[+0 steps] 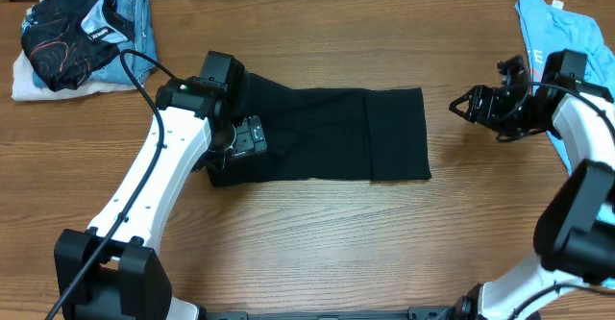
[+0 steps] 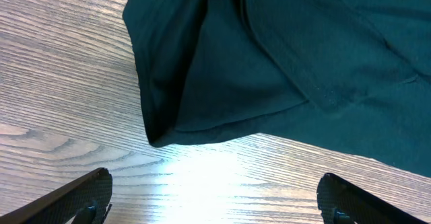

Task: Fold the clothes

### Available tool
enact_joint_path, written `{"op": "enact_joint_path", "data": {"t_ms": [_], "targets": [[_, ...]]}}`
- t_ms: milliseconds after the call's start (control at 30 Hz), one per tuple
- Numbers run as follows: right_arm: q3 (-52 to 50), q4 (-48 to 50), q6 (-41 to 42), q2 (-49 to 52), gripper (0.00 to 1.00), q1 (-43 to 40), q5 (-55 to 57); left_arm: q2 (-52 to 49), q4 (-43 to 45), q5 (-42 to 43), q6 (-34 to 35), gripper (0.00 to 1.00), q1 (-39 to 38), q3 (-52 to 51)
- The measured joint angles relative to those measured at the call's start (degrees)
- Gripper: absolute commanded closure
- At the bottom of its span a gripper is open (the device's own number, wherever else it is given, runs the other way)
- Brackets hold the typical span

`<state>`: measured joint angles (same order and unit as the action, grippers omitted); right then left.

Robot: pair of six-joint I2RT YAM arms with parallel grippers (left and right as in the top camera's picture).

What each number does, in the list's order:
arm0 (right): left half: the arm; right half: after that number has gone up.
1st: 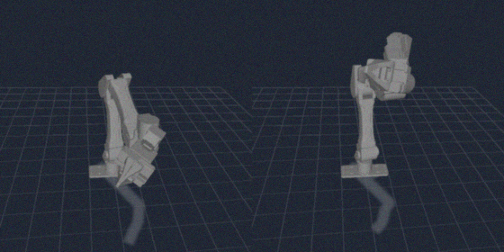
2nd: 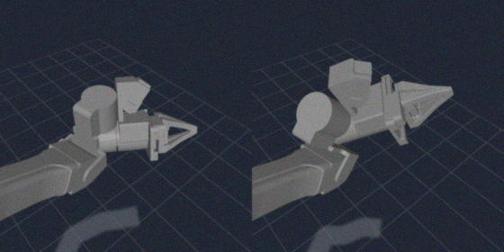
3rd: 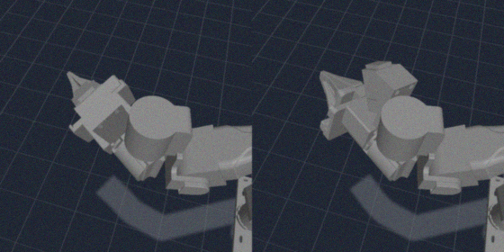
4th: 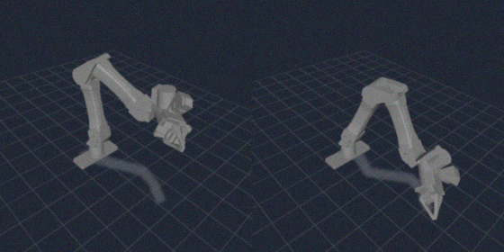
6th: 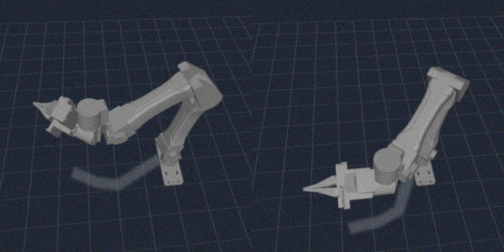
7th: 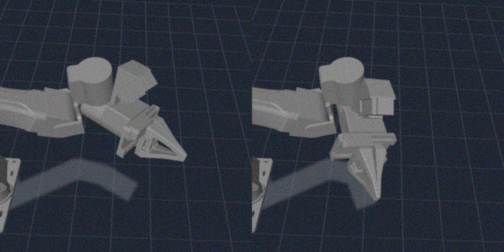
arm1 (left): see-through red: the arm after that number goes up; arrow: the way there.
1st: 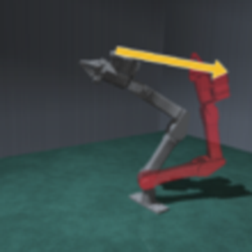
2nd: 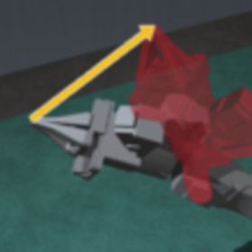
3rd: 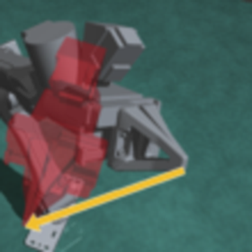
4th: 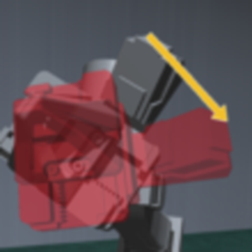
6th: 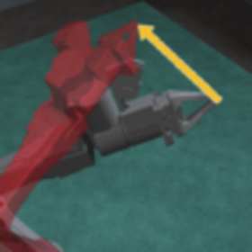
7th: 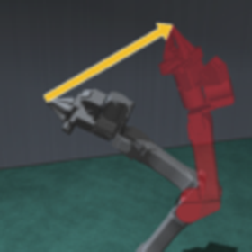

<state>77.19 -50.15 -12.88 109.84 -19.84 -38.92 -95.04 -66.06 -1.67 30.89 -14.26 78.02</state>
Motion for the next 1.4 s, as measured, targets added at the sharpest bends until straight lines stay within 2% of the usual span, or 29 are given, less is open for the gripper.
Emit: {"op": "enact_joint_path", "data": {"t_ms": [267,633,1000,1067,1133,1233,1300,1400], "targets": [[-0.09,-0.17,-3.96,8.50,0.17,0.48,-7.19,0.00,-0.68,0.00,-0.02,0.00,0.00,0.00],[-0.11,-3.26,-9.90,10.88,0.11,0.48,-10.80,0.00,-0.81,0.00,-0.02,0.00,0.00,0.00],[-0.11,-3.54,-11.30,13.25,0.12,1.57,-15.56,0.00,-0.83,-0.02,-0.02,0.00,0.00,0.00],[-0.11,-3.91,-11.41,13.44,0.16,2.25,-15.91,0.00,-0.83,-0.02,-0.02,0.00,0.00,0.00],[-0.11,-4.04,-11.65,13.60,0.25,3.02,-15.74,0.00,-0.81,-0.02,-0.02,0.00,0.00,0.00],[-0.52,-3.45,-11.98,14.01,0.48,4.35,-15.30,0.00,-0.85,0.00,0.00,0.00,0.00,0.00],[-0.87,-3.28,-12.11,14.34,0.55,4.98,-14.99,0.00,-0.92,-0.02,0.00,0.00,0.00,0.00],[-1.14,-3.02,-12.24,14.73,0.72,5.35,-14.69,0.00,-1.22,-0.02,-0.02,0.00,0.00,0.00]]}}
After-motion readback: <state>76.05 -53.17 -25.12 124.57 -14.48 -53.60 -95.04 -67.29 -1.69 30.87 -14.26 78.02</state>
